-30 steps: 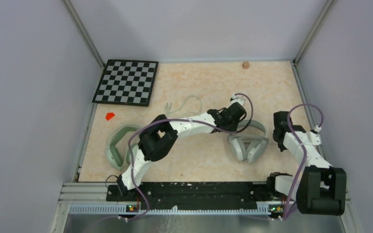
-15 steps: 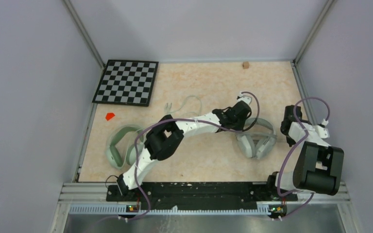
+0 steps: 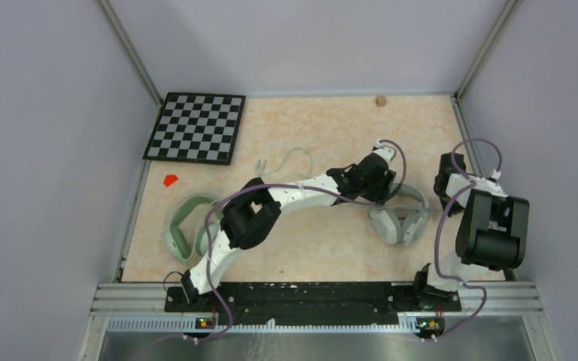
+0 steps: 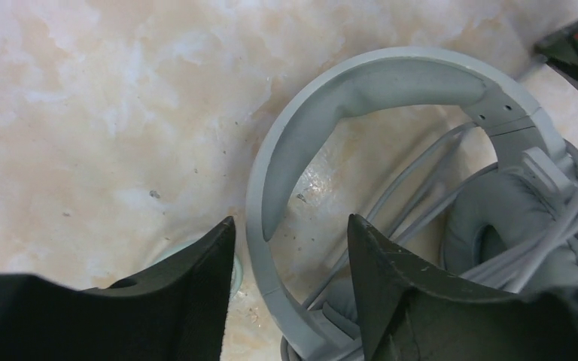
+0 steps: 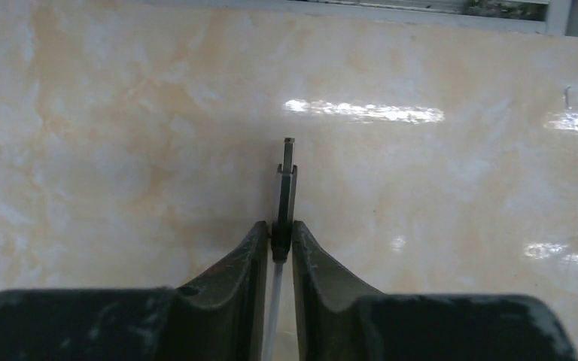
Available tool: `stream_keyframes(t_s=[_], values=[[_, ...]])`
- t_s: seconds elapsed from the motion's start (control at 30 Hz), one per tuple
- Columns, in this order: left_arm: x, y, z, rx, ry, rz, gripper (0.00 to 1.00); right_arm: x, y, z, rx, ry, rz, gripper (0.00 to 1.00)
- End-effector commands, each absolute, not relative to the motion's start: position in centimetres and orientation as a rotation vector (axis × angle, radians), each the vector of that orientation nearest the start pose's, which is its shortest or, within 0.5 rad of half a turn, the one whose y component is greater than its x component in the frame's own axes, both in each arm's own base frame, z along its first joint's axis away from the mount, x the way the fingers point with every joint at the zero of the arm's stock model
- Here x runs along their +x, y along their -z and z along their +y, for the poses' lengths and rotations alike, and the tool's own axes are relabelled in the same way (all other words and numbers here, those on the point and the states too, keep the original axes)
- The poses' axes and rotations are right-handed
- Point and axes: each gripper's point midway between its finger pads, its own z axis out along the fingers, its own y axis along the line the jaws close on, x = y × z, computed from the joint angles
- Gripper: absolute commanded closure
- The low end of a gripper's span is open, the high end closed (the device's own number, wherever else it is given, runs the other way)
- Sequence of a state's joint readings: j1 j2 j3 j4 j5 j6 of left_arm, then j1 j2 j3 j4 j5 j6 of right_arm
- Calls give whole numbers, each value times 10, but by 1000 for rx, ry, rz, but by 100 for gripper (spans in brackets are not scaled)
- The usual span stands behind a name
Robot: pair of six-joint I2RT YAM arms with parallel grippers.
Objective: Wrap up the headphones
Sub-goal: Move the headphones to the center of the board.
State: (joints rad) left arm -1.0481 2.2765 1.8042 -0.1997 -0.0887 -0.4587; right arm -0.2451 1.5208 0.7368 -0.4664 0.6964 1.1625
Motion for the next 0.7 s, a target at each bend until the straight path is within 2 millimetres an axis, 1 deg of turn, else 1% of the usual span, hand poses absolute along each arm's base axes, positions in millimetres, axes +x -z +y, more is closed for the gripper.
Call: stream_keyframes(t_s=[0.0, 0.07, 0.13, 0.2, 0.23, 0.27, 0.3, 0.4, 0.47, 0.53, 0.57, 0.6, 0.67], values=[[307, -154, -528, 627, 754, 2077, 38, 276, -30, -155, 1680, 637, 1887, 77], [309, -164, -519, 621, 723, 2059, 33, 281, -33, -153, 1640, 636, 1968, 74], [310, -178, -507, 608, 696, 2040, 27, 287, -43, -154, 1586, 648, 2036, 70], [310, -184, -495, 600, 672, 2037, 22, 286, -55, -154, 1564, 679, 2081, 68], [310, -189, -489, 593, 664, 2034, 18, 290, -63, -155, 1550, 678, 2087, 67], [310, -194, -483, 588, 654, 2027, 14, 290, -69, -154, 1532, 681, 2100, 66], [309, -199, -476, 584, 642, 2021, 2, 290, -75, -154, 1513, 685, 2107, 64], [306, -212, -453, 565, 600, 2002, 2, 293, -94, -152, 1458, 672, 2117, 60], [304, -217, -434, 541, 562, 1996, 2, 299, -110, -143, 1398, 628, 2138, 60], [303, -220, -413, 510, 520, 1995, 1, 315, -125, -118, 1265, 498, 2195, 62], [304, -222, -400, 495, 499, 1995, 2, 322, -134, -102, 1204, 426, 2214, 63], [304, -220, -388, 486, 476, 2005, 2, 327, -142, -81, 1125, 356, 2245, 65], [301, -221, -364, 471, 453, 2014, 2, 335, -160, -36, 933, 234, 2273, 68]])
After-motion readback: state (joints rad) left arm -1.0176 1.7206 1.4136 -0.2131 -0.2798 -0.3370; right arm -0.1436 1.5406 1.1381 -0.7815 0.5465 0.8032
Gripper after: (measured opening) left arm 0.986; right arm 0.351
